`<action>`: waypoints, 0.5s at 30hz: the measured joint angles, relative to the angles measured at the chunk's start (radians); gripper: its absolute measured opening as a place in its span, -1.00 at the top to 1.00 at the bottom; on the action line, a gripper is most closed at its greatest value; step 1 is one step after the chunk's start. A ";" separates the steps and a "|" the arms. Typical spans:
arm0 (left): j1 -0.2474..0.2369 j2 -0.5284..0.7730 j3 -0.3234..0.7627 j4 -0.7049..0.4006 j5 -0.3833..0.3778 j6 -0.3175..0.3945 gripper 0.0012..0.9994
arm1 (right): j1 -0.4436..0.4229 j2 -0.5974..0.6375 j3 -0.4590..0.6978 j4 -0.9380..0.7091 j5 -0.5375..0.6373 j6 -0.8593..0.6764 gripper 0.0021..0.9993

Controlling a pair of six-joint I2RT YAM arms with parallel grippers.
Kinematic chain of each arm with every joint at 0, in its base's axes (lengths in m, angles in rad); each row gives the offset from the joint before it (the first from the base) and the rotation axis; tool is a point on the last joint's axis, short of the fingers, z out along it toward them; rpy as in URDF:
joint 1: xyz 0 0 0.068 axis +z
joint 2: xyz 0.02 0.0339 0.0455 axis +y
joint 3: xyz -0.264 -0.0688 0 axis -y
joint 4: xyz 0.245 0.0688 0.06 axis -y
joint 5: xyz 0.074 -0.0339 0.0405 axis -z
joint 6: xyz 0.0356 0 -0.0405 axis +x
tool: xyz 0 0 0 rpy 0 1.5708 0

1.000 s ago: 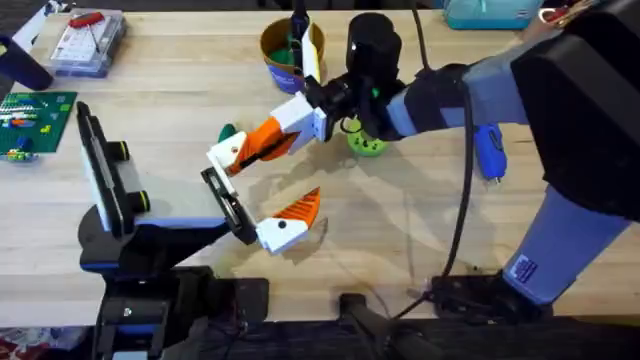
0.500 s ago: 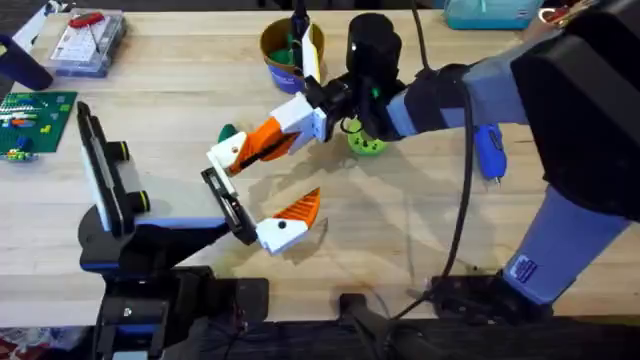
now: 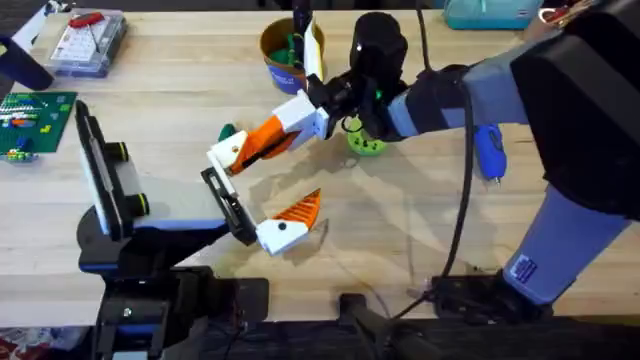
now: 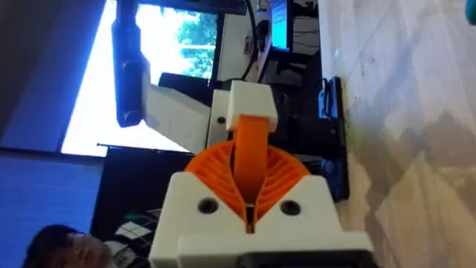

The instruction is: Pick up the gripper from the table and insert it into the empty holder that is missing its gripper. Then pick up a screw, insert it into the mounting hole, and use the screwdriver to tighten it. Finally, clean up the table by picking up the vegetable and placing it into the bucket.

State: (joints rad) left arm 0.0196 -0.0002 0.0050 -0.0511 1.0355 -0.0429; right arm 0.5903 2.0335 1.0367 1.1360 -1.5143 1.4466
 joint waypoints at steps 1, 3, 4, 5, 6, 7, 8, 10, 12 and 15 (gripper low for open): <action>0.000 0.000 0.000 0.002 0.001 0.004 -0.99 | 0.000 0.000 -0.002 0.021 0.002 0.008 0.96; 0.000 0.000 0.001 0.003 0.002 0.008 -0.99 | 0.000 0.000 -0.010 0.048 0.006 0.022 0.96; 0.000 0.000 0.002 0.001 0.004 0.009 -0.99 | 0.000 0.000 -0.015 0.052 0.008 0.026 0.96; 0.000 0.000 0.002 -0.003 0.006 0.008 -0.99 | 0.000 0.000 -0.024 0.056 0.013 0.031 0.96; 0.000 0.000 0.001 -0.010 0.009 0.008 -0.99 | 0.000 0.000 -0.034 0.059 0.019 0.034 0.96; 0.000 0.000 0.001 -0.017 0.012 0.006 -0.99 | 0.000 0.000 -0.045 0.061 0.025 0.038 0.96; 0.000 0.000 0.000 -0.025 0.016 0.004 -0.99 | -0.001 0.000 -0.056 0.062 0.031 0.041 0.96; 0.000 0.000 0.000 -0.034 0.021 -0.002 -0.99 | -0.001 0.000 -0.069 0.063 0.039 0.045 0.96; 0.000 0.000 0.000 -0.035 0.021 -0.003 -0.99 | -0.001 0.000 -0.071 0.064 0.044 0.049 0.96; 0.000 0.000 0.000 -0.035 0.021 -0.004 -0.99 | 0.000 0.000 -0.071 0.065 0.045 0.051 0.96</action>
State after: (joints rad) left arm 0.0196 0.0000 0.0048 -0.0862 1.0563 -0.0467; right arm 0.5902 2.0335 0.9653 1.2015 -1.4694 1.4972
